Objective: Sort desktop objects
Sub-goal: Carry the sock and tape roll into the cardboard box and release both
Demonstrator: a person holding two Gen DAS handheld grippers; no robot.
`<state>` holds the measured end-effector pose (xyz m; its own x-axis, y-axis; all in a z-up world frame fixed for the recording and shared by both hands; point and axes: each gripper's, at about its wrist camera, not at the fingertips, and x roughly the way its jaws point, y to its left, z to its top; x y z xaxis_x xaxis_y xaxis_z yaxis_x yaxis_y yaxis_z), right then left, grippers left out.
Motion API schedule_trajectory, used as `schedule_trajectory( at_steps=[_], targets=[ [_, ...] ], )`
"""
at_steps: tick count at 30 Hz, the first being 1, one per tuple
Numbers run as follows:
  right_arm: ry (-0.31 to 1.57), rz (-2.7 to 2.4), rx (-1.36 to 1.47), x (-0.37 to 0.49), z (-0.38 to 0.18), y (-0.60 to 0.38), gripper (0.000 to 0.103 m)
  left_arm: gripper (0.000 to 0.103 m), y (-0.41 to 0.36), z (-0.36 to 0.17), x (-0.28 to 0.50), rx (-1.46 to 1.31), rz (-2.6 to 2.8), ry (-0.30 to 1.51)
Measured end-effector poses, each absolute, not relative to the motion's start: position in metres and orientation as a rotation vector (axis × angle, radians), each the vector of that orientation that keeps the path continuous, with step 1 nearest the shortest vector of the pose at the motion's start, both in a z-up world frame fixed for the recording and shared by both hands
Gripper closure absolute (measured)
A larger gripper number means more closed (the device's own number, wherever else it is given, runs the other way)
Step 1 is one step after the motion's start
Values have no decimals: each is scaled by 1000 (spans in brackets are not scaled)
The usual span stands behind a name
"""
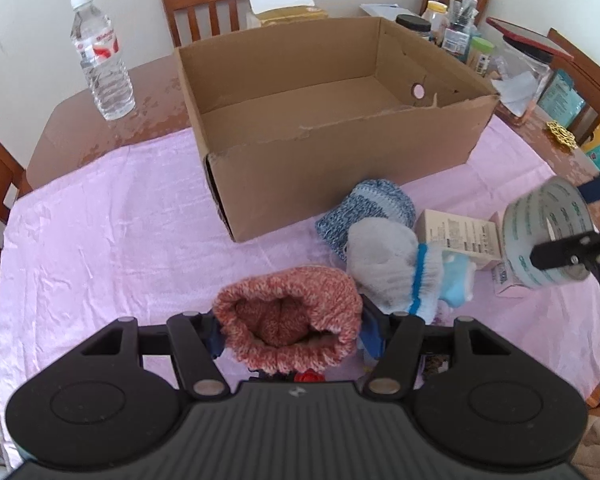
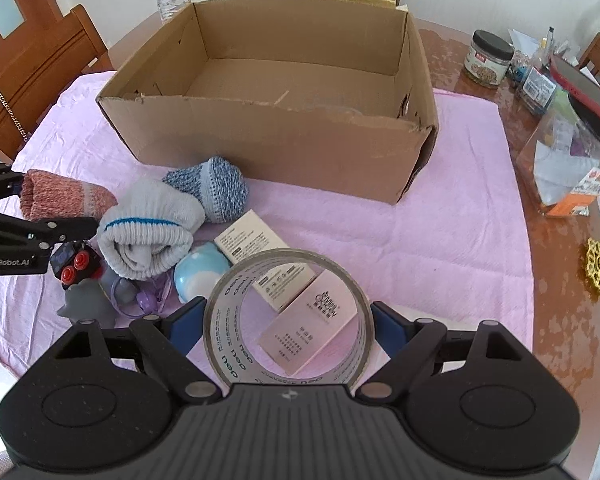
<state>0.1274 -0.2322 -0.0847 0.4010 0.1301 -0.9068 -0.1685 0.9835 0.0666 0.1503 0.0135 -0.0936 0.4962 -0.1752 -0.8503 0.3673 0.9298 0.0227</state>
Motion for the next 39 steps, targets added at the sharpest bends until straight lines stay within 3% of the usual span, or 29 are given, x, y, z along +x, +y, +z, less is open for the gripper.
schedule_trajectory(
  at_steps=[17, 32, 34, 38, 39],
  targets=[
    [1039, 226, -74, 177, -23, -229, 13, 41, -4, -15, 184, 225, -376, 856],
    [1004, 224, -42, 239, -6, -218, 13, 41, -20, -28, 253, 199, -310, 862],
    [1004, 223, -43, 246, -5, -218, 13, 39, -20, -31, 257, 202, -305, 862],
    [1007, 230, -44, 257, -4, -215, 13, 16, -19, -36, 264, 214, -278, 875],
    [1007, 233, -42, 259, -4, -215, 13, 16, -19, -36, 264, 216, -276, 877]
  ],
)
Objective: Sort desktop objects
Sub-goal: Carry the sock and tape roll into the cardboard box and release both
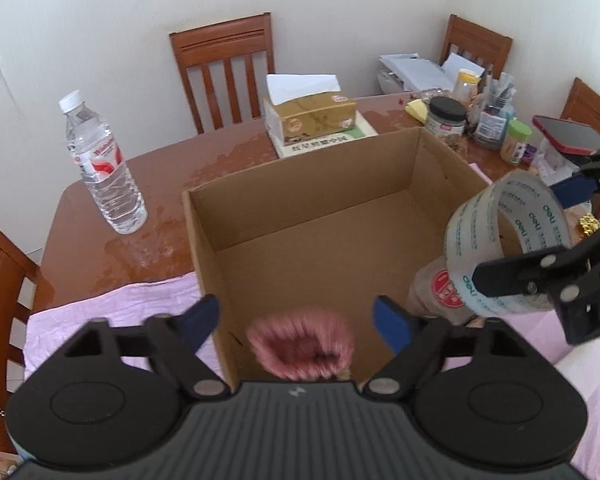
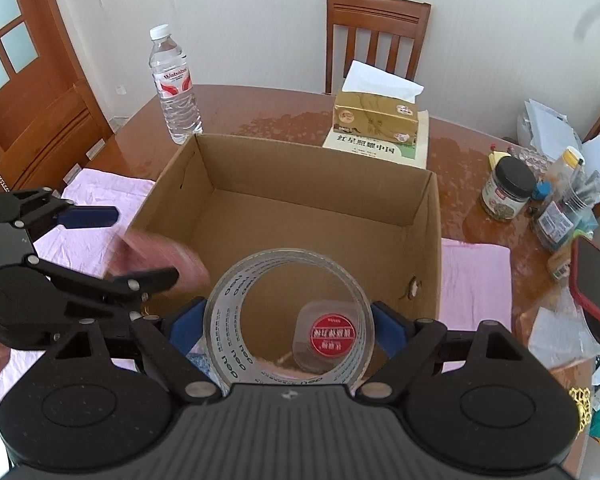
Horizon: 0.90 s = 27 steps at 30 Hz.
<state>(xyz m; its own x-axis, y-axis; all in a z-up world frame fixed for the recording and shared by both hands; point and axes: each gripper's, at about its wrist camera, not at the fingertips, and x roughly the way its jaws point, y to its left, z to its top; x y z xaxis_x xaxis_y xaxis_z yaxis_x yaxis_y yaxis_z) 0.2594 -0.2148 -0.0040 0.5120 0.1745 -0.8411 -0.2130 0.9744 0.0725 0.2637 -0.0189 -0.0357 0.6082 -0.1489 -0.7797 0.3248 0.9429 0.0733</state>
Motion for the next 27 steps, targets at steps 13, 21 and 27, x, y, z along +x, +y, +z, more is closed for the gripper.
schedule_trajectory(
  at_steps=[13, 21, 27],
  targets=[
    [1040, 240, -65, 292, -22, -198, 13, 15, 2, -39, 252, 235, -289, 929],
    [1064, 237, -113, 312, -36, -179, 13, 14, 14, -32, 240, 210, -297, 927],
    [1065, 246, -127, 319, -41, -170, 13, 14, 20, -29, 235, 192, -301, 922]
  ],
)
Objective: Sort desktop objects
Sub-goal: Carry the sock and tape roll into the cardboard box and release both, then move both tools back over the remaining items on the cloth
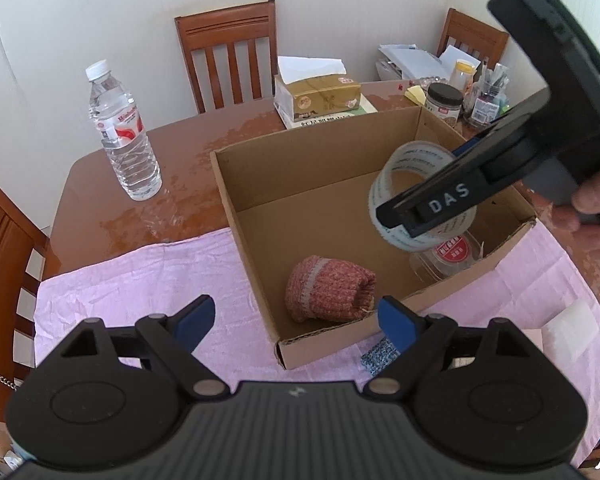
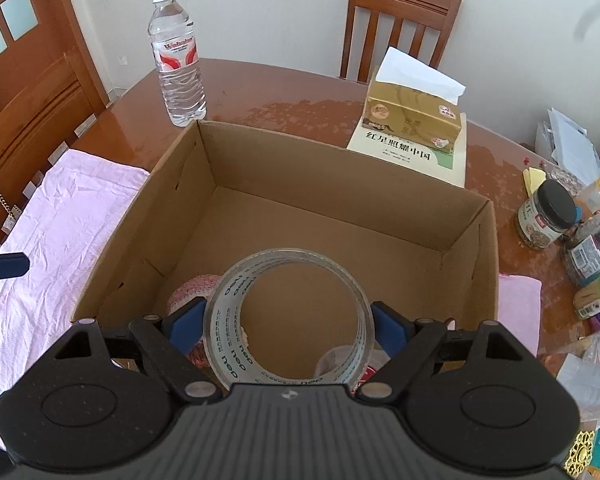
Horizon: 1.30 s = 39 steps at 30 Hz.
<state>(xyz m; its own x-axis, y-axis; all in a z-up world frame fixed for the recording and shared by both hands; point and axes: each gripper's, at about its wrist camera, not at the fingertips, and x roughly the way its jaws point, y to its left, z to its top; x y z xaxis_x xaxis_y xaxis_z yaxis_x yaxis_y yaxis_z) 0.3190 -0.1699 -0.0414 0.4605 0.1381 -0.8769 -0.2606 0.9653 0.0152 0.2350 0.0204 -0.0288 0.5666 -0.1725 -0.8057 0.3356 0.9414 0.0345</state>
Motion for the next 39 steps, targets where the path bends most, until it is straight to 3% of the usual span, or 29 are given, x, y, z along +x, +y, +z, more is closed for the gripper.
schedule_trajectory(
  at_steps=[3, 5, 39],
  targets=[
    [1054, 253, -121, 321, -42, -168, 12, 14, 21, -28, 234, 192, -309, 922],
    [1041, 245, -123, 321, -41, -167, 0, 12, 20, -28, 233, 196, -312, 920],
    [1032, 259, -98, 231, -48, -197, 0, 10, 34, -70, 175, 187, -281, 1013]
  ],
)
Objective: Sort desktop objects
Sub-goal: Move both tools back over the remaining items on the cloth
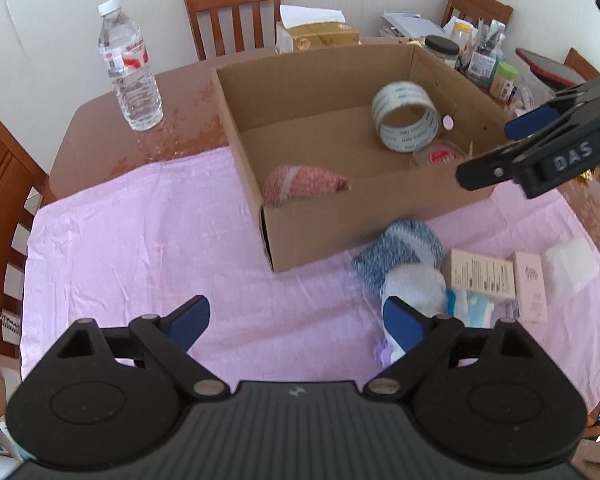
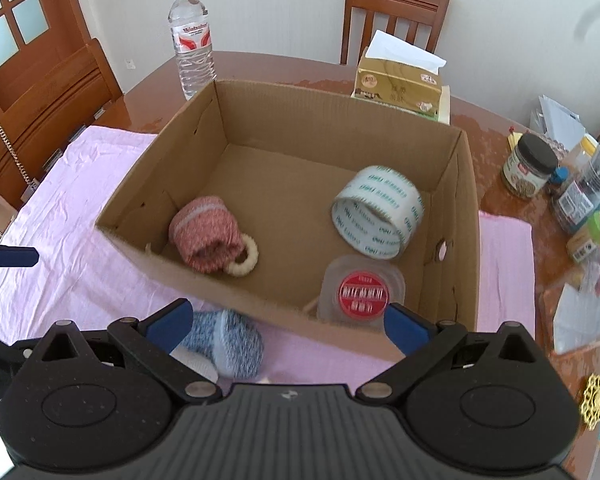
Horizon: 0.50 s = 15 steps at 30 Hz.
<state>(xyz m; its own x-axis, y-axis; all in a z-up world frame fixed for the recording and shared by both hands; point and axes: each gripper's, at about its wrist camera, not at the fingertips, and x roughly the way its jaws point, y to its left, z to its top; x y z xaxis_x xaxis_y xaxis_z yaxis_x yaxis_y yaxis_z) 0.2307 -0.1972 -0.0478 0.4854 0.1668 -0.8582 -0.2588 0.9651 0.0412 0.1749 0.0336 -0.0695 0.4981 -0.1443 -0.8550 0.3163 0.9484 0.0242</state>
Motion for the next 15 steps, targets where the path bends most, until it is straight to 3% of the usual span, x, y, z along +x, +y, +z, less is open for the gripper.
schedule_trajectory(
  at_steps=[15],
  targets=[
    [1020, 288, -90, 159, -65, -202, 0, 10, 32, -96, 136, 224, -312, 989]
  ],
)
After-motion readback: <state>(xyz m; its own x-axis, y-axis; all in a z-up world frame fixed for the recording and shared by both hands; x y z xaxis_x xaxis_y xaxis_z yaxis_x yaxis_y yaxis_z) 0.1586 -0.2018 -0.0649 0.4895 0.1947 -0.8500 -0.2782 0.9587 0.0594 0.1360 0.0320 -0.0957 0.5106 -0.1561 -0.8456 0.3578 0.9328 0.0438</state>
